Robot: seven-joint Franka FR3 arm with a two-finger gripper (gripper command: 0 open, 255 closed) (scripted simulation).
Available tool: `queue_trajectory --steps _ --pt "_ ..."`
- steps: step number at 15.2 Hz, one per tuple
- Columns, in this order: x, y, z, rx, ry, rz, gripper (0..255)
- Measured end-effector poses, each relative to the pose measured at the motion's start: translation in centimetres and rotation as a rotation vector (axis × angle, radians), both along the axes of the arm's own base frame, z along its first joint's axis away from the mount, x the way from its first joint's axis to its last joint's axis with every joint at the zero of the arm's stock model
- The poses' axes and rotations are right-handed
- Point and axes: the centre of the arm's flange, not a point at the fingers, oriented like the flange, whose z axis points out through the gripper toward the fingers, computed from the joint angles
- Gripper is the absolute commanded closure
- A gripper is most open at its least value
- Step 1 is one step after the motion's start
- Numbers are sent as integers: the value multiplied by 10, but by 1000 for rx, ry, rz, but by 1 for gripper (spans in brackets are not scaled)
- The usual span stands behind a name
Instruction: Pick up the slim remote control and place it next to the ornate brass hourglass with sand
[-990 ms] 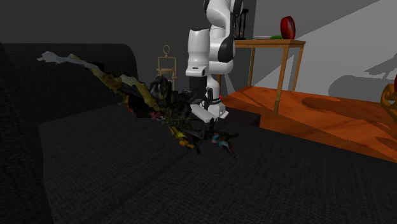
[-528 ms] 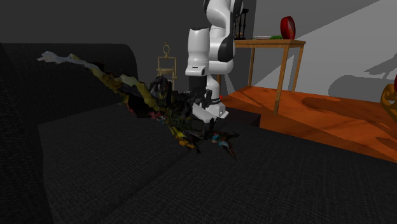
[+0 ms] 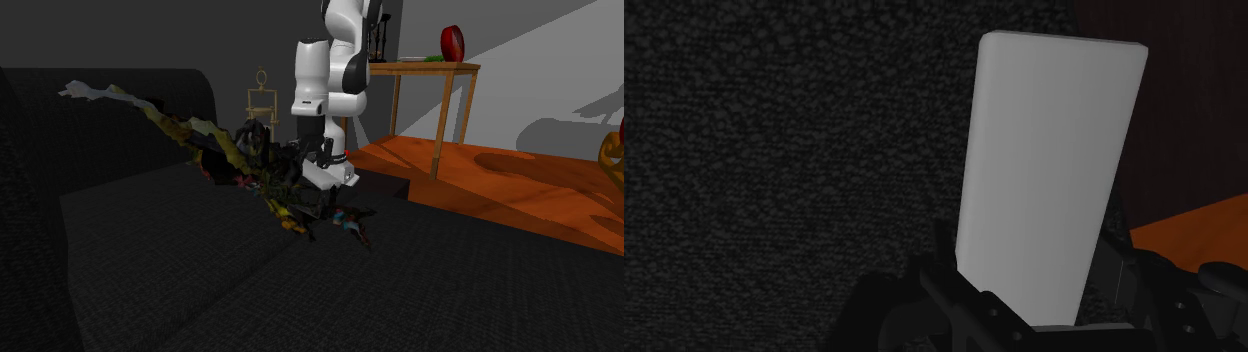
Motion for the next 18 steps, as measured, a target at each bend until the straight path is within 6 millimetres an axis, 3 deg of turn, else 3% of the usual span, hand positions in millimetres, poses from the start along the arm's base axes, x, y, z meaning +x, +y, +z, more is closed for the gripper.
queue_trajectory --steps 18 --pt "0 0 94 0 1 0 255"
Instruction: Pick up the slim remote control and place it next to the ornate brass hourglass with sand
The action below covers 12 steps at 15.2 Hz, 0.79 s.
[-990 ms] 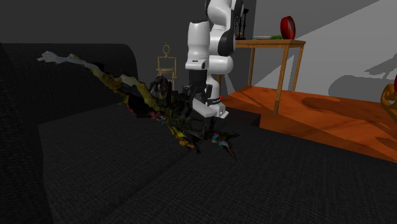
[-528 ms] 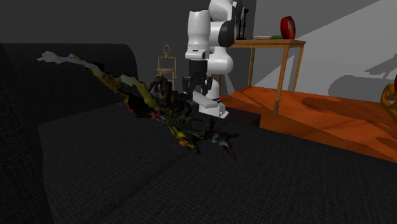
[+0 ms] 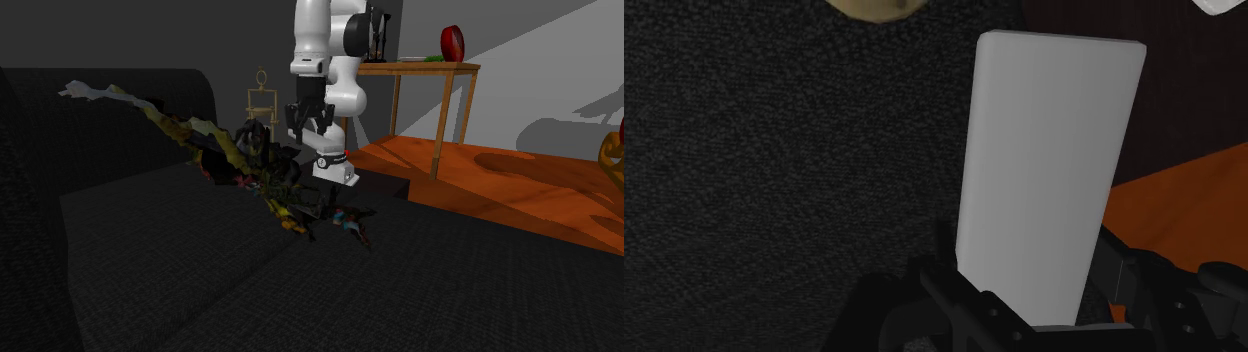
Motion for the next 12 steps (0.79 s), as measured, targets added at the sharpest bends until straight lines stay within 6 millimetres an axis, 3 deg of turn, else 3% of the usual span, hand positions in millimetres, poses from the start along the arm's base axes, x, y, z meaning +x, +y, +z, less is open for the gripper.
queue_trajectory --steps 12 --pt "-2 0 64 0 0 0 255"
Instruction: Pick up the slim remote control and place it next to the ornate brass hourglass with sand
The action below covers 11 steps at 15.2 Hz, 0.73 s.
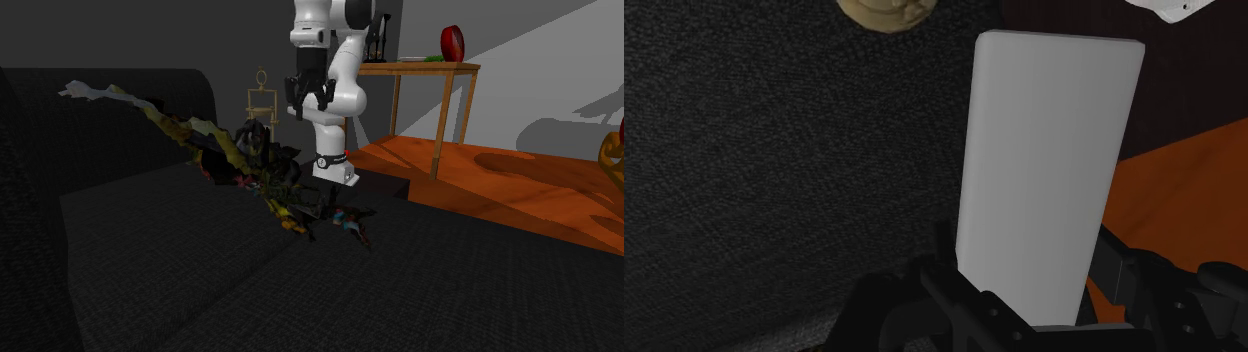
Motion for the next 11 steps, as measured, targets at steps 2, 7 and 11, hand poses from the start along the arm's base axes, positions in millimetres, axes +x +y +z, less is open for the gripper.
queue_trajectory --steps 2,7,11 --pt "2 1 11 0 0 0 255" --pt "2 1 37 0 0 0 255" --pt "2 0 58 0 0 0 255"
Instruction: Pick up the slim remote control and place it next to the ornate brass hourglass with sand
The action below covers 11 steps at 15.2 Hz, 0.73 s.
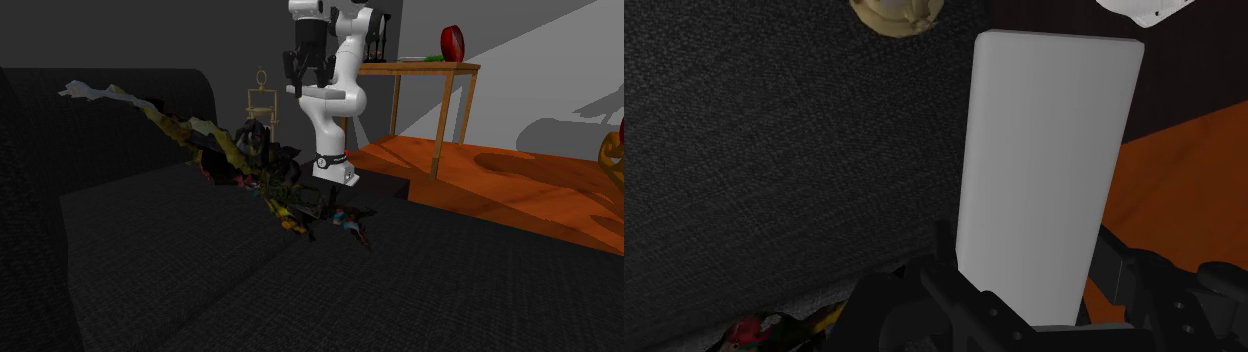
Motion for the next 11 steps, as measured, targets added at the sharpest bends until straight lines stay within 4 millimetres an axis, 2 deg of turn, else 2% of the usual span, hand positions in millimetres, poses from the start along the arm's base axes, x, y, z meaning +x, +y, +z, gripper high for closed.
queue_trajectory --steps 11 --pt "-1 1 58 0 0 0 255"
